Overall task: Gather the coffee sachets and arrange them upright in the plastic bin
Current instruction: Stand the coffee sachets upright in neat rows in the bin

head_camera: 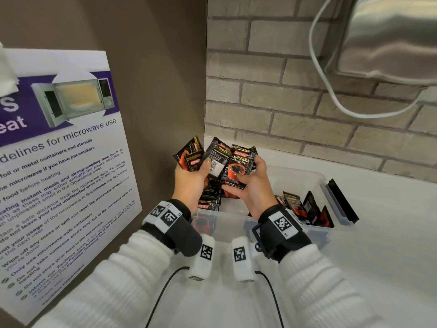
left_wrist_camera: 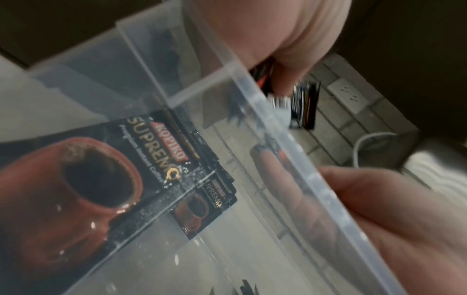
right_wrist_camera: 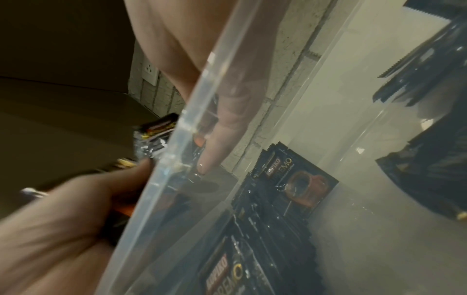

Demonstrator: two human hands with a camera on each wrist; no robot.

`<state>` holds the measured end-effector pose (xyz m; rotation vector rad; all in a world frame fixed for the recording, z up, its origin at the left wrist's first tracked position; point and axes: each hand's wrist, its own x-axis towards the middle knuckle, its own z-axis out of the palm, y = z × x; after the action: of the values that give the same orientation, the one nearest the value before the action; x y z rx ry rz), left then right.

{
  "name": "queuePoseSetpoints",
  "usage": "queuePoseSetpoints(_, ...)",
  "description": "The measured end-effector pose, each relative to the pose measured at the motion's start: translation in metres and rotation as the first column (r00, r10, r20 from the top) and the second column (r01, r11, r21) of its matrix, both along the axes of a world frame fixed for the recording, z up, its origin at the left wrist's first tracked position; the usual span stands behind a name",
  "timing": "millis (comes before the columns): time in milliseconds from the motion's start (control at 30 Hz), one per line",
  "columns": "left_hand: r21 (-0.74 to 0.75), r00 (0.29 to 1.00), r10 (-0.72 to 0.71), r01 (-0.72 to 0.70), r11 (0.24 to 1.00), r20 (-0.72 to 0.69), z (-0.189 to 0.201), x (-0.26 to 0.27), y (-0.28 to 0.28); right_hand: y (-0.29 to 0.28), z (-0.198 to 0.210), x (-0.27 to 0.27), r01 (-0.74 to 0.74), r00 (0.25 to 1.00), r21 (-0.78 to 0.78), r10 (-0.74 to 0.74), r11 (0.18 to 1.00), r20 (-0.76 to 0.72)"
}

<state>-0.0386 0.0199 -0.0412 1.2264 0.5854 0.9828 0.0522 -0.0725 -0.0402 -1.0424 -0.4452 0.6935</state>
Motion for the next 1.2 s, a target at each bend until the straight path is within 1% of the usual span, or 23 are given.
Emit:
queuePoseSetpoints(33, 0.097, 0.996, 0.079, -0.082, 0.992, 0.041, 0.000, -0.001, -0.004, 0.000, 0.000, -0.001, -0.013, 1.000, 0.000, 0.013, 1.000, -0.006)
queuePoseSetpoints(67, 0.219, 0.990, 0.115, -0.132, 0.967, 0.086, 0.001, -0.003, -0.008, 0.000, 0.001, -0.001, -0.024, 1.000, -0.001, 0.024, 1.000, -0.010)
queuePoseSetpoints(100, 0.346, 0.988, 0.112, -0.143, 0.927, 0.108, 0.001, -0.004, -0.013, 0.001, 0.001, -0.002, -0.029, 1.000, -0.001, 0.029, 1.000, -0.009)
queuePoseSetpoints(133, 0.470, 0.990, 0.104, -0.136, 0.872, 0.094, 0.000, -0.005, -0.017, 0.001, 0.002, -0.002, -0.032, 0.999, 0.001, 0.032, 0.999, -0.009)
queuePoseSetpoints(167, 0.582, 0.992, 0.113, -0.121, 0.804, 0.050, -0.004, -0.005, -0.018, 0.001, 0.002, -0.003, -0.036, 0.999, 0.006, 0.036, 0.999, -0.011)
queuePoseSetpoints(233, 0.740, 0.984, 0.162, -0.058, 0.670, -0.070, -0.008, -0.004, -0.020, 0.002, 0.003, -0.004, -0.049, 0.998, 0.031, 0.050, 0.998, -0.026)
queuePoseSetpoints(300, 0.814, 0.967, 0.183, 0.040, 0.580, -0.177, -0.010, -0.002, -0.020, 0.001, 0.003, -0.005, -0.065, 0.996, 0.066, 0.068, 0.996, -0.049)
queuePoseSetpoints(333, 0.826, 0.959, 0.176, 0.089, 0.557, -0.223, -0.010, 0.000, -0.020, 0.001, 0.004, -0.005, -0.070, 0.995, 0.081, 0.075, 0.994, -0.063)
queuePoseSetpoints(400, 0.815, 0.948, 0.153, 0.151, 0.560, -0.280, -0.009, 0.003, -0.020, 0.001, 0.004, -0.005, -0.070, 0.993, 0.103, 0.079, 0.992, -0.091)
queuePoseSetpoints(467, 0.803, 0.945, 0.141, 0.165, 0.573, -0.295, -0.008, 0.005, -0.020, 0.002, 0.003, -0.003, -0.052, 0.988, 0.137, 0.070, 0.989, -0.137)
queuePoseSetpoints(567, 0.765, 0.953, 0.095, 0.169, 0.621, -0.288, 0.000, 0.011, -0.020, 0.003, 0.002, -0.001, -0.036, 0.966, 0.229, 0.093, 0.973, -0.243)
queuePoseSetpoints(633, 0.715, 0.957, 0.046, 0.182, 0.675, -0.287, 0.004, 0.015, -0.019, 0.001, 0.004, -0.001, -0.055, 0.941, 0.269, 0.140, 0.962, -0.309)
queuePoseSetpoints(667, 0.682, 0.954, 0.020, 0.200, 0.704, -0.300, 0.005, 0.017, -0.017, -0.001, 0.004, -0.001, -0.067, 0.935, 0.266, 0.154, 0.962, -0.320)
queuePoseSetpoints(733, 0.627, 0.944, -0.036, 0.246, 0.739, -0.327, 0.009, 0.018, -0.015, -0.001, 0.004, -0.001, -0.076, 0.945, 0.253, 0.150, 0.965, -0.290)
queuePoseSetpoints(767, 0.581, 0.940, -0.089, 0.276, 0.766, -0.330, 0.011, 0.017, -0.015, -0.001, 0.003, 0.000, -0.078, 0.956, 0.245, 0.142, 0.966, -0.255)
queuePoseSetpoints(833, 0.421, 0.929, -0.220, 0.334, 0.843, -0.296, 0.015, 0.015, -0.013, -0.001, -0.002, 0.003, -0.050, 0.981, 0.196, 0.085, 0.979, -0.175)
queuePoseSetpoints(900, 0.200, 0.921, -0.329, 0.369, 0.908, -0.208, 0.016, 0.010, -0.011, -0.003, -0.003, 0.005, -0.019, 0.994, 0.126, 0.032, 0.992, -0.104)
queuePoseSetpoints(967, 0.000, 0.912, -0.400, 0.402, 0.916, -0.085, 0.011, 0.003, -0.008, -0.005, -0.003, 0.005, 0.001, 0.997, 0.059, 0.004, 0.998, -0.077)
queuePoseSetpoints(1033, -0.133, 0.898, -0.440, 0.437, 0.890, 0.004, 0.007, -0.003, -0.005, -0.004, -0.004, 0.006, 0.054, 0.996, -0.017, -0.055, 0.998, -0.071)
queuePoseSetpoints(1100, -0.212, 0.900, -0.436, 0.431, 0.877, 0.026, 0.005, -0.002, -0.002, -0.002, -0.004, 0.007, 0.110, 0.991, -0.063, -0.114, 0.992, -0.066)
queuePoseSetpoints(1200, -0.291, 0.929, -0.367, 0.365, 0.885, 0.047, 0.003, 0.001, 0.002, -0.002, -0.004, 0.009, 0.168, 0.984, -0.088, -0.173, 0.982, -0.046)
